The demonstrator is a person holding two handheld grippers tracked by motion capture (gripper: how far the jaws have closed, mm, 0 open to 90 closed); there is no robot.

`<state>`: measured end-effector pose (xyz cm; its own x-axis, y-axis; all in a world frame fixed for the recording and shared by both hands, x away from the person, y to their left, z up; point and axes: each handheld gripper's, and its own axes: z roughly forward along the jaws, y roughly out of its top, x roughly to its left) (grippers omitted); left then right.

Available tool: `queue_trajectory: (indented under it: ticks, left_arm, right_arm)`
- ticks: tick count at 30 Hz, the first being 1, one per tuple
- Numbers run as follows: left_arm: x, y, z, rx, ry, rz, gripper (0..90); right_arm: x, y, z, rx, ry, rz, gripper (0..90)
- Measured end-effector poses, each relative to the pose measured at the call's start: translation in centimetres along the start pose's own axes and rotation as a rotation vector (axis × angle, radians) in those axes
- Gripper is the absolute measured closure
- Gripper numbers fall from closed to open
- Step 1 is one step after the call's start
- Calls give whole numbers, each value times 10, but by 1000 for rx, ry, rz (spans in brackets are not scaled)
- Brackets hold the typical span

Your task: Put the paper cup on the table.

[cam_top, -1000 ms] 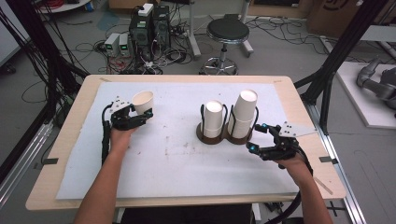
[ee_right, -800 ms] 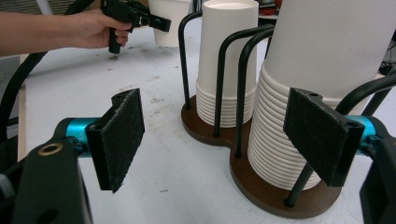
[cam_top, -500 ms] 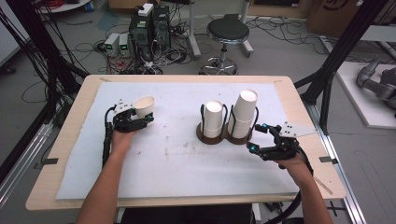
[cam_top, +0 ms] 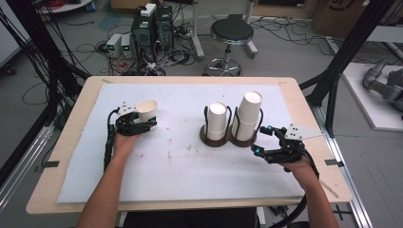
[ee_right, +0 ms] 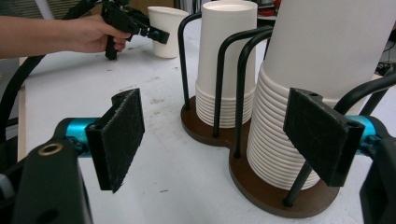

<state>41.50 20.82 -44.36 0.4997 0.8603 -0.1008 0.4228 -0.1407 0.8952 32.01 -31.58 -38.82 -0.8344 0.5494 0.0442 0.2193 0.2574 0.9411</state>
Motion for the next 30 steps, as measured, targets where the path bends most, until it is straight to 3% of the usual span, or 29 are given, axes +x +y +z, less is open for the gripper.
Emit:
queue_trajectory:
  ticks: [5, 13, 22, 30]
  left_arm:
    - [-2, 0, -4, 36, 8, 1, 304]
    - [-2, -7, -13, 27, 3, -29, 255]
    - [-6, -6, -24, 15, 7, -6, 236]
    - [-10, -14, -48, -8, -8, 3, 236]
  right_arm:
    - [0, 0, -1, 0, 0, 2, 210]
    - [1, 1, 1, -4, 2, -4, 210]
    - [1, 1, 2, 0, 5, -3, 209]
    - [1, 0, 1, 2, 4, 2, 209]
